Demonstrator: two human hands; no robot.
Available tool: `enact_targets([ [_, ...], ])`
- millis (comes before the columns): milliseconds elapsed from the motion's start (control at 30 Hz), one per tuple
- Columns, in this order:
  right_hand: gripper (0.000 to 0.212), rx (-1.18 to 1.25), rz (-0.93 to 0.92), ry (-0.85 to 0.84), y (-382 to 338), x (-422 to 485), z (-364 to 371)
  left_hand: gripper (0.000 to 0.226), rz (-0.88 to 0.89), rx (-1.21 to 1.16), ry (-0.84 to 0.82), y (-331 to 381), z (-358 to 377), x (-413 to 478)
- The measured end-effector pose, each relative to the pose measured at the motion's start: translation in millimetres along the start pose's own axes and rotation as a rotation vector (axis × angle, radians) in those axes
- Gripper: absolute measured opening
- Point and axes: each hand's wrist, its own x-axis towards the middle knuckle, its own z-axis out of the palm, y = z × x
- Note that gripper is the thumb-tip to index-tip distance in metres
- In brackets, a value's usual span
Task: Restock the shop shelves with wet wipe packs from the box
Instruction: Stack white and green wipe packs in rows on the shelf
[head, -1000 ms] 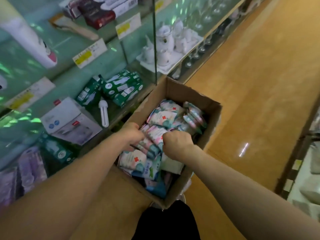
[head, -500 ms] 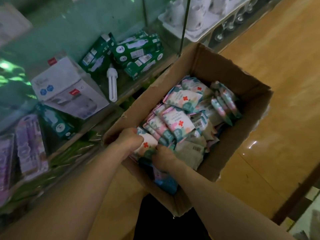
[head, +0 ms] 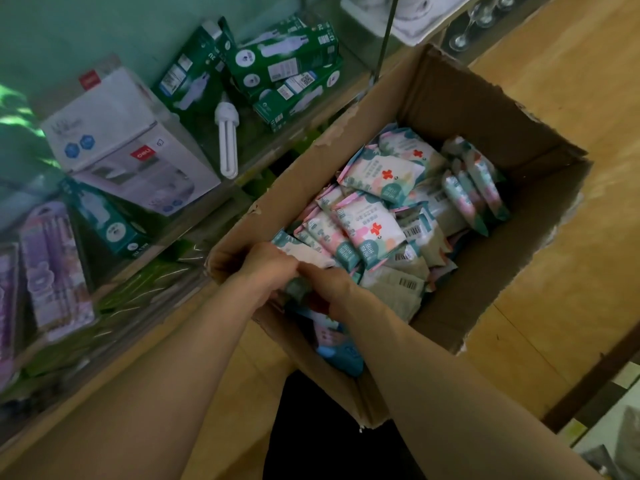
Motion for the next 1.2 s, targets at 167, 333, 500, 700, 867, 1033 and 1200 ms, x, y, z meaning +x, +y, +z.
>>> enact_targets([
  [167,0.018,0.198,-0.026,0.013,5,4,-10,0.038,-0.012,0.107,0.003,4,-4,-6],
  [333,0.019,0.433,0.051,-0.17,22,2,-3,0.051,0.079,0.065,0.077,8,-9,-11],
  [500,0.021,0.127,0.048,-0.182,32,2,-7,0.027,0.339,0.244,0.239,-4,-2,-18],
  [700,0.008,0.054,0.014,-0.064,32,8,18,0.043,0.589,0.457,0.388,-10,-4,-19],
  [867,0.032,0.179,0.017,-0.004,27,15,26,0.041,0.606,0.465,0.388,-10,-4,-19],
  [1033,0.027,0.203,0.032,-0.011,27,14,30,0.042,0.599,0.443,0.377,-10,-3,-19],
  [1200,0.021,0.182,-0.053,-0.015,30,2,17,0.038,0.599,0.347,0.363,-5,-3,-25],
])
